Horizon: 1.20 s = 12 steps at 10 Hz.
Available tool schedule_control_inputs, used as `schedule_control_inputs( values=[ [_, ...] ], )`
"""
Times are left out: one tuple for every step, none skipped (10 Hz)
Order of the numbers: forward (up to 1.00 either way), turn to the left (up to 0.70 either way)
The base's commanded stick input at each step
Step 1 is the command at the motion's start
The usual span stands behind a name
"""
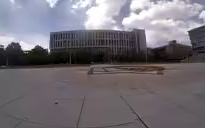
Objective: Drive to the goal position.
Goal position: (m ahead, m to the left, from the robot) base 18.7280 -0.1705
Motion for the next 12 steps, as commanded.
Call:
schedule_control_inputs(
  values=[
    [0.70,0.00],
    [0.70,0.00],
    [0.70,0.00],
    [0.70,0.00],
    [0.70,0.00],
    [0.70,0.00],
    [0.70,0.00],
    [0.70,0.00],
    [0.70,0.00],
    [0.70,0.00],
    [0.70,0.03],
    [0.70,0.07]
  ],
)
